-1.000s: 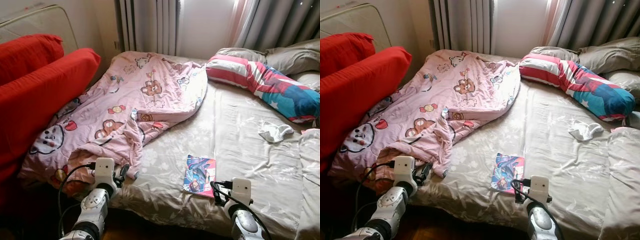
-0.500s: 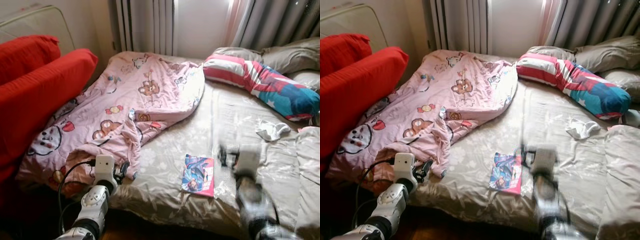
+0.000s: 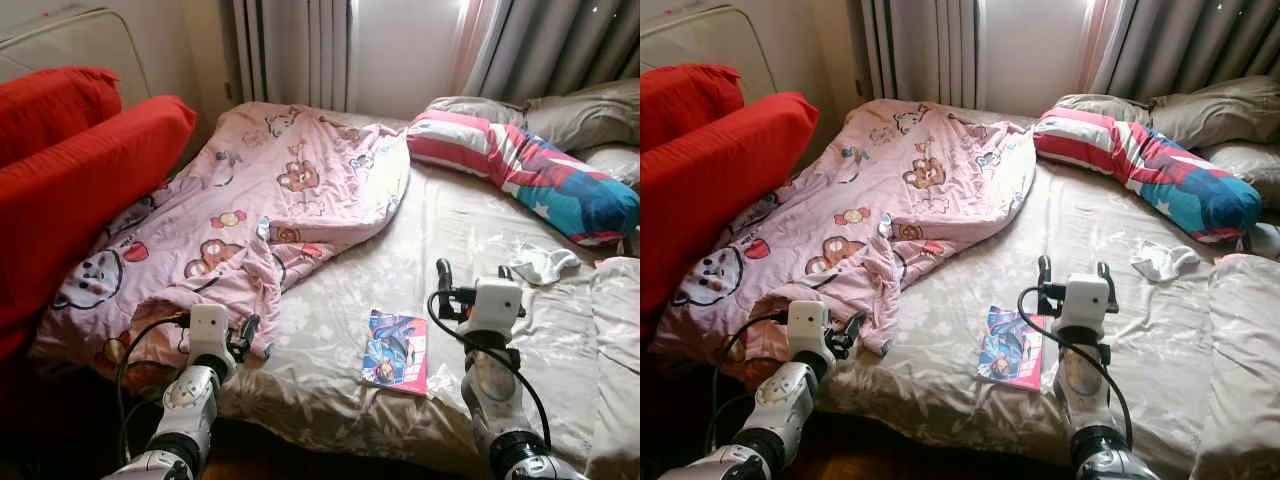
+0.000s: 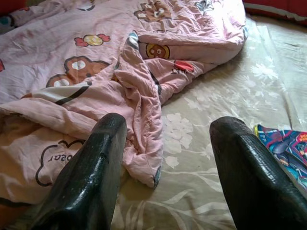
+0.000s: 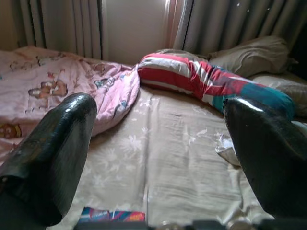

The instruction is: Clean up the room

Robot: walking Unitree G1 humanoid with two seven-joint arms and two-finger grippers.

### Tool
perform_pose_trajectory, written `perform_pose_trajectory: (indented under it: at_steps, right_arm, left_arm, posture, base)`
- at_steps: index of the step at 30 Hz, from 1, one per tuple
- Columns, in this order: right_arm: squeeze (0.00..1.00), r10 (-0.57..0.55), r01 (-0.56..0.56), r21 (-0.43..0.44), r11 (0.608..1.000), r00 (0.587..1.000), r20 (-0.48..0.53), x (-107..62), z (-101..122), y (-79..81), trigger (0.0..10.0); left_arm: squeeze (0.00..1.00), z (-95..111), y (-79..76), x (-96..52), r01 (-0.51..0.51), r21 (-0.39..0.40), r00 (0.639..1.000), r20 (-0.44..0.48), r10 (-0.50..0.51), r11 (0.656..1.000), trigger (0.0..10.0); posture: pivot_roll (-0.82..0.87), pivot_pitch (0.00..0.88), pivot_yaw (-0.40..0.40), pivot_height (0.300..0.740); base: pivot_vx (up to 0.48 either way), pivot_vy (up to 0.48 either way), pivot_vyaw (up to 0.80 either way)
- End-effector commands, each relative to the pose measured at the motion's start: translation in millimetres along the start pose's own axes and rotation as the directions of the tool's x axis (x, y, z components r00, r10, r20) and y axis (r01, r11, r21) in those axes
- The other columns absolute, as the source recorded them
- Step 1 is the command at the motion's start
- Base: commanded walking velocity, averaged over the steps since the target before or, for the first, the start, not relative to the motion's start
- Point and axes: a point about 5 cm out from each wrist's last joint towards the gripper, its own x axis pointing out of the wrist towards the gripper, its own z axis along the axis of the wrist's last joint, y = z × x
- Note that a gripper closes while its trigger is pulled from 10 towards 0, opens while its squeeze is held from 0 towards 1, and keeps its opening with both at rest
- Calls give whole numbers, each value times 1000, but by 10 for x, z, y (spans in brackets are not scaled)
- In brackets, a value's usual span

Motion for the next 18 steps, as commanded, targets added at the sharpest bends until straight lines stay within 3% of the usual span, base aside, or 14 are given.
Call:
perform_pose_trajectory:
  at_steps: [1,6,16,18]
  right_arm:
    - [0,27,-27,4,1000,1000,1,-23,-11,66,10000]
    - [0,-24,29,91,995,998,-60,-46,-82,6,10000]
    - [0,-53,73,81,994,974,-219,-286,-394,-173,10000]
    - [0,13,13,82,997,954,-301,-383,-525,-138,10000]
  left_arm:
    - [0,75,-24,29,18,13,999,38,-18,1000,10000]
    - [0,108,-24,37,17,9,998,60,-17,1000,10000]
    - [0,10,-5,-20,12,7,999,30,-12,1000,10000]
    - [0,-33,-11,-35,20,12,1000,6,-20,1000,10000]
  posture:
    - [-41,0,-46,740]
    - [-48,0,-44,740]
    - [-50,0,-43,740]
    - [-49,0,-31,740]
  base:
    - [0,0,0]
    - [0,0,0]
    - [0,0,0]
    - [0,0,0]
